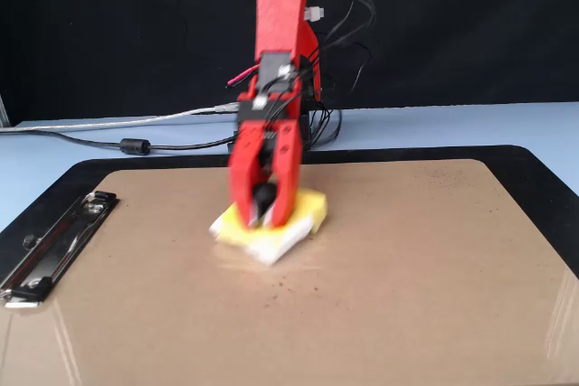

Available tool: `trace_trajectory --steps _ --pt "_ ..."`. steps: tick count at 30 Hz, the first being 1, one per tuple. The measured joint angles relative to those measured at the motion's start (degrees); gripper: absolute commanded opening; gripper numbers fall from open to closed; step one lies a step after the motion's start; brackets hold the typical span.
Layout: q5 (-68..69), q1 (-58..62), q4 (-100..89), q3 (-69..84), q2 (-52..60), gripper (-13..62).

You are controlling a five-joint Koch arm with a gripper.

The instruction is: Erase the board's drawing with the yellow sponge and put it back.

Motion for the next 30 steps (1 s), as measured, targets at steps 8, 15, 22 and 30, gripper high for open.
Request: trace_trajectory --steps 8,15,22,30 --pt "0.35 1.76 -1.23 7.73 2.64 -8.0" --pt "0.62 0.97 -0.35 26.19 23.12 -8.0" --pt "0.35 -7.29 -1.67 -0.97 -1.93 -8.0" --pt "-1.14 -15.38 -2.99 0.70 -3.08 -8.0"
